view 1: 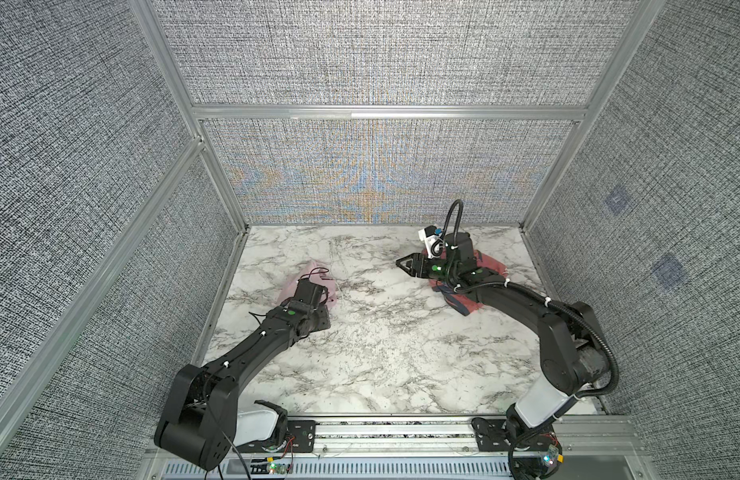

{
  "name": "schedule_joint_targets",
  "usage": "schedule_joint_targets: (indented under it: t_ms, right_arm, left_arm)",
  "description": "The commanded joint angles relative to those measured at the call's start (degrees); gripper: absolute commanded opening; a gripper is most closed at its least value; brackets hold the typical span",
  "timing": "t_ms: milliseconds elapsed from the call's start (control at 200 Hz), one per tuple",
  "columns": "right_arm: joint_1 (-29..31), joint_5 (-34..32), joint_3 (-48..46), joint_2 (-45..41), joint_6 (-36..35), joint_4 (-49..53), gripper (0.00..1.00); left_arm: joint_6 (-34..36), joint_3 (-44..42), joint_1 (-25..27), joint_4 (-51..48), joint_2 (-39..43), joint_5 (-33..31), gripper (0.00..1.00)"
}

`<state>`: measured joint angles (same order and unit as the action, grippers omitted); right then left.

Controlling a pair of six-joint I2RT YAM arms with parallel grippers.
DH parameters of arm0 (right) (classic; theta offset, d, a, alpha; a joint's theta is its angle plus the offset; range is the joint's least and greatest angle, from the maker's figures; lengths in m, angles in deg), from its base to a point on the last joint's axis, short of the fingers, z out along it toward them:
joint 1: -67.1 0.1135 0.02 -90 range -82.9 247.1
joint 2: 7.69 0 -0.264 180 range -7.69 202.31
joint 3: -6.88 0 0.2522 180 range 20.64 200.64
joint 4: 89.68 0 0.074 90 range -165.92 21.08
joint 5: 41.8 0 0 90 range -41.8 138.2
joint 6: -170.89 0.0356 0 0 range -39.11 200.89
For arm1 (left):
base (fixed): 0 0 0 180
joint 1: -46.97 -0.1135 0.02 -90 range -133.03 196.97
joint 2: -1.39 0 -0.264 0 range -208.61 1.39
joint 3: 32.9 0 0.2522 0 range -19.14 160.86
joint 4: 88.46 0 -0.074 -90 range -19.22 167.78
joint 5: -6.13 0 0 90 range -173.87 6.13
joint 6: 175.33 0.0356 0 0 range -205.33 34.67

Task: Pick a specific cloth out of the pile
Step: 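Grasp the pink shirt with the left gripper and lift it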

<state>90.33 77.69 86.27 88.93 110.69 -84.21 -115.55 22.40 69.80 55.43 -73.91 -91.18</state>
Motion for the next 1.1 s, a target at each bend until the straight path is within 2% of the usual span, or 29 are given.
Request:
schedule_joint_targets:
  t_ms: [0, 90, 230, 355, 455, 710, 936, 1096]
  right_arm:
    - [-0.2, -0.2, 0.2, -0.4, -0.4, -0.4, 0.56]
    - [-0.4, -0.2, 0.4, -0.4, -0.3, -0.1, 0.56]
    - [-0.9, 0.0, 0.9, 0.0, 0.0, 0.0, 0.56]
    - [-1.3, 0.0, 0.6, -0.4, 0.1, 0.2, 0.55]
    - [-1.7, -0.1, 0.3, -0.8, 0.1, 0.3, 0.55]
    - [-2.3, -0.2, 0.0, -1.5, 0.1, 0.6, 0.55]
    - [-2.8, -0.5, -0.3, -2.3, 0.5, 0.2, 0.54]
    - [-3.0, 0.0, -0.3, -2.6, 1.4, -0.1, 0.54]
  left_arm:
    - [-1.6, 2.0, 0.0, -0.2, -3.2, -3.9, 0.56]
    - [-1.0, 3.6, 0.0, -0.6, -7.2, -7.4, 0.53]
    - [0.0, 5.0, 0.1, 1.4, -11.6, -7.4, 0.45]
    - [0.3, 5.8, 0.1, 1.2, -14.0, -9.2, 0.26]
    - [0.8, 6.4, 0.1, 0.9, -14.5, -9.9, 0.00]
    - [3.9, 13.1, 0.4, -2.3, -8.0, -6.7, 0.00]
    - [14.8, 28.5, 0.6, -2.0, -2.6, 3.0, 0.00]
    - [19.2, 39.3, 0.6, 0.4, -1.4, 2.7, 0.00]
